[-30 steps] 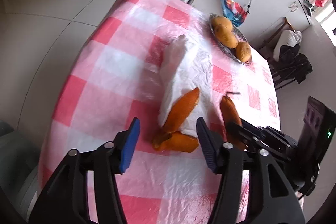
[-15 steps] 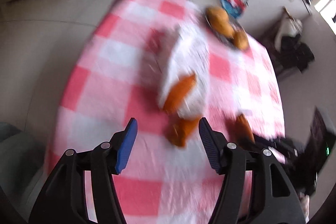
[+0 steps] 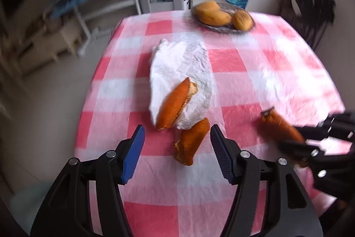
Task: Collect trash
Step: 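Grasp an orange peel piece with the left gripper while the right gripper holds its peel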
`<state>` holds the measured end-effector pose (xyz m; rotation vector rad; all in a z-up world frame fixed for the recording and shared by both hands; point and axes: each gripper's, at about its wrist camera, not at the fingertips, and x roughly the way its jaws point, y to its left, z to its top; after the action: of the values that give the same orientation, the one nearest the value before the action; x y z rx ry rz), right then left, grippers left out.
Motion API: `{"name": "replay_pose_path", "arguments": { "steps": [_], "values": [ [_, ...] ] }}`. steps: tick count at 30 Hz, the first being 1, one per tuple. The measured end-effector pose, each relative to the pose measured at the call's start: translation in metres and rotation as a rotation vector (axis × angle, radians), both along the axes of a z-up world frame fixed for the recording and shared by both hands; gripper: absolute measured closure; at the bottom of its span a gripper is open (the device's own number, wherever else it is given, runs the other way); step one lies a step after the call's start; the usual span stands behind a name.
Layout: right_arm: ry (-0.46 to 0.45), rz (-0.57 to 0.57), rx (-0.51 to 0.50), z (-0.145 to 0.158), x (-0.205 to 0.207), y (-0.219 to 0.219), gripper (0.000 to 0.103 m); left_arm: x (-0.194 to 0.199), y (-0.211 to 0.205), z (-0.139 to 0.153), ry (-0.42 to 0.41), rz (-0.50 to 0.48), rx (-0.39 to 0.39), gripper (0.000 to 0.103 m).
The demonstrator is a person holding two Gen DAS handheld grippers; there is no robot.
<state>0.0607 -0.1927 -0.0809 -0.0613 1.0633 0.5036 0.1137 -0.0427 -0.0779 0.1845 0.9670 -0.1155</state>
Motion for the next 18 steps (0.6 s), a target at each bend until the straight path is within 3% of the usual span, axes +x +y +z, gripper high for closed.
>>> {"name": "replay_pose_path", "arguments": {
  "steps": [2, 4, 6, 8, 13, 18],
  "values": [
    [-0.006, -0.002, 0.002, 0.0, 0.0, 0.0, 0.079, 0.0, -0.005, -0.002, -0.016, -0.013, 0.018, 0.044],
    [-0.014, -0.002, -0.002, 0.0, -0.001, 0.002, 0.079, -0.001, -0.007, -0.003, -0.021, -0.012, 0.021, 0.052],
    [-0.027, 0.003, -0.012, 0.0, -0.003, 0.003, 0.079, 0.001, -0.006, -0.008, 0.02, -0.014, 0.008, 0.083],
    [-0.029, 0.012, -0.015, 0.0, -0.004, 0.004, 0.083, -0.001, -0.006, -0.008, 0.032, -0.014, -0.006, 0.087],
    [-0.032, 0.018, 0.038, 0.007, -0.007, 0.001, 0.084, -0.006, 0.006, 0.007, 0.038, 0.006, -0.125, 0.088],
    [-0.026, 0.009, 0.217, 0.019, -0.008, -0.012, 0.084, -0.016, 0.013, 0.02, 0.002, 0.039, -0.156, 0.088]
  ]
}}
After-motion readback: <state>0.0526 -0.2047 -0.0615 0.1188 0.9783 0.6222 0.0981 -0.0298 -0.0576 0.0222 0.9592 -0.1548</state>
